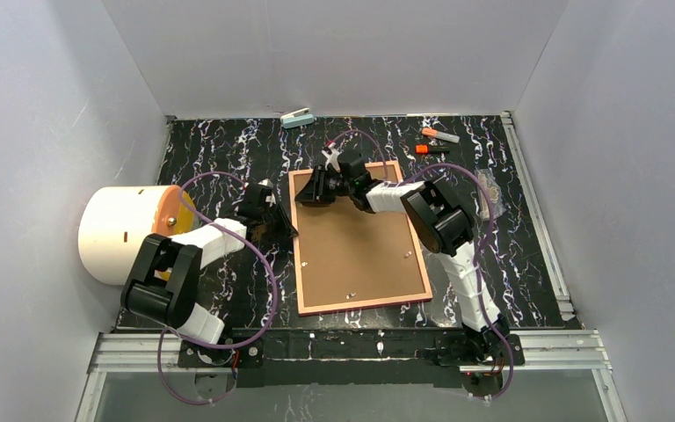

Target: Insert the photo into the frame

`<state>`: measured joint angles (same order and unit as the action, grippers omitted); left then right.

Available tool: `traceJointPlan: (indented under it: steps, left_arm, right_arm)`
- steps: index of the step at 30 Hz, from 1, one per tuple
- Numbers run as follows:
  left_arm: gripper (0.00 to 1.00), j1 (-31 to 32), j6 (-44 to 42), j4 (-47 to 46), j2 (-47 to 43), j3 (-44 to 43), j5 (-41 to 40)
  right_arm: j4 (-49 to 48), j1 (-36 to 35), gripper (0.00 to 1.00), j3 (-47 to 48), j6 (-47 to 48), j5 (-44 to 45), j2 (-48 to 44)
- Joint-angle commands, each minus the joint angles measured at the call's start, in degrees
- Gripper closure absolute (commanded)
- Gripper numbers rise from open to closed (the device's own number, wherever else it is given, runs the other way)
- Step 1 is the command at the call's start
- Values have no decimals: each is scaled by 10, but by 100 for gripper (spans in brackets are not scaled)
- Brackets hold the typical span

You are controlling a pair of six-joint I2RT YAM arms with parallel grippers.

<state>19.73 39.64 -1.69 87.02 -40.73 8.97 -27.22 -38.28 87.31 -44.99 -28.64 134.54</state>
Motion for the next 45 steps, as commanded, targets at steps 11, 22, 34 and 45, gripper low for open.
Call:
traceJointPlan:
  steps: [11,22,34,45]
  left_arm:
    - [87,2,-4,34,18,-6,-5]
    - [88,3,-7,38,22,-3,-11]
    - [87,2,-8,42,28,-1,-10]
    - [87,2,-3,42,35,-6,-6]
  right_arm:
    - [21,13,58,-42,-3,39,-75]
    - [7,12,61,-30,-37,-10,-39]
    - [40,3,61,5,-46,-7,1]
    - [19,3,62,27,-46,-68,27]
